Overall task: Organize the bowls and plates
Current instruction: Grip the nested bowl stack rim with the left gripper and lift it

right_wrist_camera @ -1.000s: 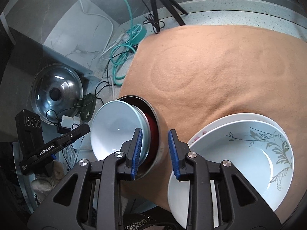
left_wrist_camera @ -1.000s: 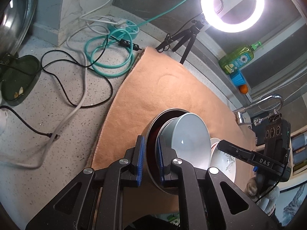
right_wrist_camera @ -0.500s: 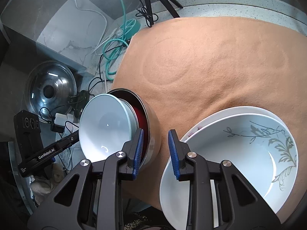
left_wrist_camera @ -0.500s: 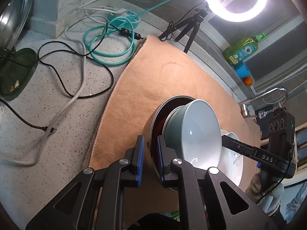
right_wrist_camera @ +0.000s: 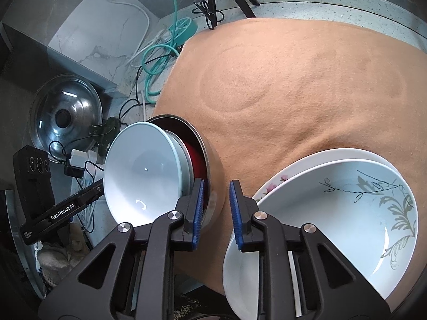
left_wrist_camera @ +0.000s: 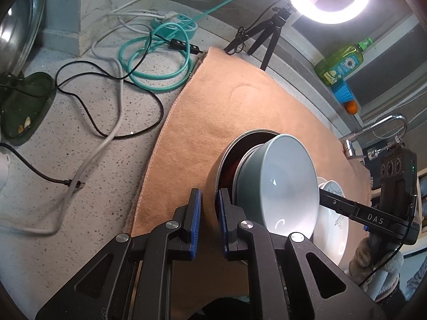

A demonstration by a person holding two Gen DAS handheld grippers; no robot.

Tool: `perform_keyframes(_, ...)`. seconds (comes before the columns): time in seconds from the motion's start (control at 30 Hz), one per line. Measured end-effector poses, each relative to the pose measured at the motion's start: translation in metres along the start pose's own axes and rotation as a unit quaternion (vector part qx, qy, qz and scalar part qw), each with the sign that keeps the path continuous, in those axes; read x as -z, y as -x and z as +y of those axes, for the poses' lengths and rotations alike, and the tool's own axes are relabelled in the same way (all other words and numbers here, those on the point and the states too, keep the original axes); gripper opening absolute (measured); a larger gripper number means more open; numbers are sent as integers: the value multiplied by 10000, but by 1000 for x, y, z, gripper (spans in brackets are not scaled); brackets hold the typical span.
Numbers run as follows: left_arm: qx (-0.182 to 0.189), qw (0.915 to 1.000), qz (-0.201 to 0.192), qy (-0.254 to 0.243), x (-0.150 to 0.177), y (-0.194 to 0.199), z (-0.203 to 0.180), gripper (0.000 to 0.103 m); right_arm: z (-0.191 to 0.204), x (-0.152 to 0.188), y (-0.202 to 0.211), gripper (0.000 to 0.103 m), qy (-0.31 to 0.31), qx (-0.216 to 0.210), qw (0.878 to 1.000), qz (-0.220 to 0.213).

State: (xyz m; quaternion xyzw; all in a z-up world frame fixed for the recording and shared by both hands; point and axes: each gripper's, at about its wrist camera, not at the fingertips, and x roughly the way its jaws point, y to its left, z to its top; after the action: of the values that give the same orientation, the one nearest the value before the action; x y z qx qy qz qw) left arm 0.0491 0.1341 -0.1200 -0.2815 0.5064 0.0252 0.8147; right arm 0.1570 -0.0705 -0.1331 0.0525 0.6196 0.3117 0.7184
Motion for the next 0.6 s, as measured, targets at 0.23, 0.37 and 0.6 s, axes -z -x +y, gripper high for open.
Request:
perform_keyframes(0.23, -67, 9999, 44, -140, 0, -6, -5, 10, 5, -1, -8, 16, 83, 65, 9999, 99)
perform_keyframes(0.37, -45, 9998, 51, -188, 1, -7, -8, 8, 6, -1, -10, 13, 122, 88, 9998, 120)
perform_keyframes(0.6, -41, 9998, 58, -211, 0, -8, -8, 8, 13, -1, -10, 13, 267, 279, 9992, 118)
